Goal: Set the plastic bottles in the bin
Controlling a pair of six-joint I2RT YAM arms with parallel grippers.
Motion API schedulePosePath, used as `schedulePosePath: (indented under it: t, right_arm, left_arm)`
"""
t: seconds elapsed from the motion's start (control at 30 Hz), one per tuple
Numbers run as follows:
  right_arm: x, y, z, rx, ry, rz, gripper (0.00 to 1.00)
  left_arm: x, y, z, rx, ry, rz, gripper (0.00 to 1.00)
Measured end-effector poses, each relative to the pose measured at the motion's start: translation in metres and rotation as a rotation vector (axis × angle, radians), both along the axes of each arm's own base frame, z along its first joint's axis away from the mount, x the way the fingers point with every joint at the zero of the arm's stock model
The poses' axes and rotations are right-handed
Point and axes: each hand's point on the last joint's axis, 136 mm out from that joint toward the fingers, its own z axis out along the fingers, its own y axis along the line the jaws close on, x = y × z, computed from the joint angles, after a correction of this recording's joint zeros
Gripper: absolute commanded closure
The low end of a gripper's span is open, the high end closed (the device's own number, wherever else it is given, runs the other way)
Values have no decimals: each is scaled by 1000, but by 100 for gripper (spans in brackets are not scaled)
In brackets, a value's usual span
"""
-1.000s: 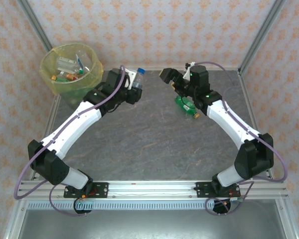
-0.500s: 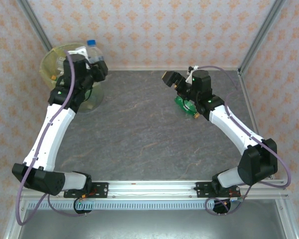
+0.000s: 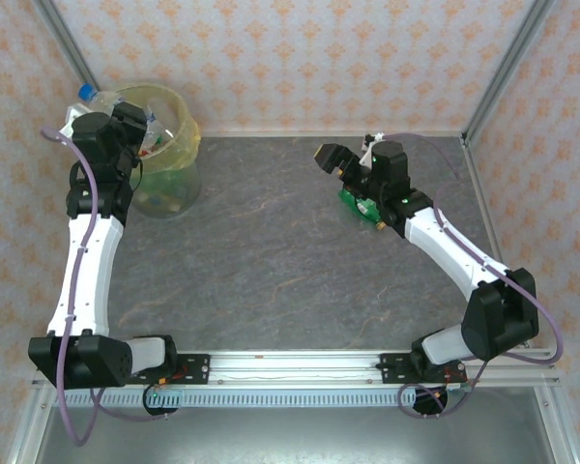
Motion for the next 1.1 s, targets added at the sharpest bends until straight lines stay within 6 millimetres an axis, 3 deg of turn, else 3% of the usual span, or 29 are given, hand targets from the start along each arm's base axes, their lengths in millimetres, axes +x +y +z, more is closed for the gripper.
schedulePosePath:
  t: [0.2, 0.57, 0.6, 0.67, 0.83, 0.97, 1.1]
  right_arm:
    - [-2, -1, -3, -1, 3, 0, 0]
    - [-3, -1, -1, 0, -2, 0, 0]
    - [-3, -1, -1, 0, -2, 0, 0]
    - [-3, -1, -1, 0, -2, -1, 0]
    - [-4, -2, 1, 2, -6, -1, 0]
    - [-4, -2, 3, 4, -11, -1, 0]
    - [-5, -2, 3, 4, -11, -1, 0]
  left_arm:
    - [5, 3, 2, -145, -76, 40, 48]
    - [14, 19, -15, -308, -120, 124, 47]
    - [15, 21, -17, -312, -119, 134, 46]
    - [16, 24, -20, -321, -116, 152, 33]
    - [18, 32, -27, -339, -111, 188, 18]
    - [20, 32, -29, -339, -103, 188, 13]
    - [19, 32, -17, -330, -120, 185, 8]
